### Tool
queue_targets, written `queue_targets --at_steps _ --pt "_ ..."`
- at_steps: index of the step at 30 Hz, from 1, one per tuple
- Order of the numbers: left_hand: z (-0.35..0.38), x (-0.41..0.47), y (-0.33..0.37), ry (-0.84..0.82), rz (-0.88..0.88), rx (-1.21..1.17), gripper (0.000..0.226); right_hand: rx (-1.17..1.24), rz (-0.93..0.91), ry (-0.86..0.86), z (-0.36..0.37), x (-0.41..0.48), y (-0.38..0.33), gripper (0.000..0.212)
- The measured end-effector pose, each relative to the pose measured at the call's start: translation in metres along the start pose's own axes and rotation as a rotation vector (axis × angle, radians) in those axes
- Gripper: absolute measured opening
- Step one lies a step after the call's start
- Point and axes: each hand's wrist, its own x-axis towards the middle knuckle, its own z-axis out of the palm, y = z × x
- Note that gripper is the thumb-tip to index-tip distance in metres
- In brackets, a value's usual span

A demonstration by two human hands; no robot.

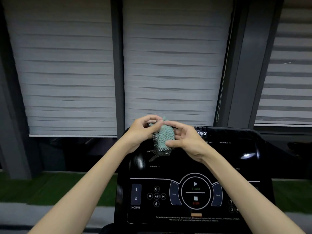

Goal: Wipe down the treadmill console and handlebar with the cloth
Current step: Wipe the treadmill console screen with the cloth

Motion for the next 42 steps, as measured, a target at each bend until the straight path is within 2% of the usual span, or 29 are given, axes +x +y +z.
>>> queue_targets --at_steps 3,4,7,10,11,14,16,18,21,23,25,28,30,33,37,42 --pt "-0.006 -0.010 -0.005 -0.077 0.015 0.211 0.076 -0.044 0.017 0.045 -0.002 0.000 -0.001 0.061" --pt "-0.006 -0.011 -0.005 -0.073 0.055 0.323 0.079 -0.091 0.006 0.068 -0.002 0.000 -0.001 0.056" --pt "-0.003 -0.011 -0.007 0.026 0.193 0.563 0.043 -0.243 -0.055 0.117 0.000 0.001 0.002 0.038" --pt "-0.002 -0.009 -0.010 0.046 0.190 0.483 0.024 -0.421 -0.095 0.165 0.000 0.005 0.008 0.023" --pt "-0.003 -0.008 -0.014 0.047 0.179 0.432 0.021 -0.382 -0.076 0.171 -0.001 0.006 0.010 0.021" --pt "-0.002 -0.005 -0.024 0.095 0.165 0.334 0.018 0.074 0.045 0.101 0.009 0.002 0.016 0.030" --pt "0.003 -0.007 -0.031 0.151 0.150 0.289 0.018 0.150 0.075 0.098 0.017 0.000 0.022 0.034" --pt "0.003 -0.017 -0.038 0.262 0.231 0.367 0.017 0.127 0.108 0.190 0.020 0.003 0.027 0.032" --pt "-0.010 -0.033 -0.064 0.403 0.434 0.803 0.044 -0.166 0.030 0.432 0.012 0.013 0.026 0.027" --pt "-0.021 -0.039 -0.086 0.384 0.436 1.102 0.059 -0.486 -0.125 0.527 0.011 0.025 0.018 0.018" --pt "-0.024 -0.042 -0.105 0.302 0.378 1.282 0.065 -0.776 -0.331 0.538 0.019 0.044 0.010 0.012" --pt "-0.024 -0.039 -0.124 0.255 0.308 1.341 0.066 -1.045 -0.495 0.384 0.039 0.080 0.014 0.023" --pt "-0.024 -0.038 -0.127 0.260 0.302 1.322 0.064 -1.121 -0.461 0.312 0.055 0.094 0.022 0.031" --pt "-0.025 -0.038 -0.125 0.252 0.301 1.306 0.063 -1.237 -0.476 0.307 0.074 0.097 0.034 0.030" --pt "-0.027 -0.037 -0.125 0.245 0.309 1.274 0.062 -1.294 -0.488 0.181 0.076 0.087 0.059 0.040" --pt "-0.027 -0.037 -0.127 0.274 0.329 1.297 0.061 -1.312 -0.568 0.182 0.069 0.086 0.063 0.036"
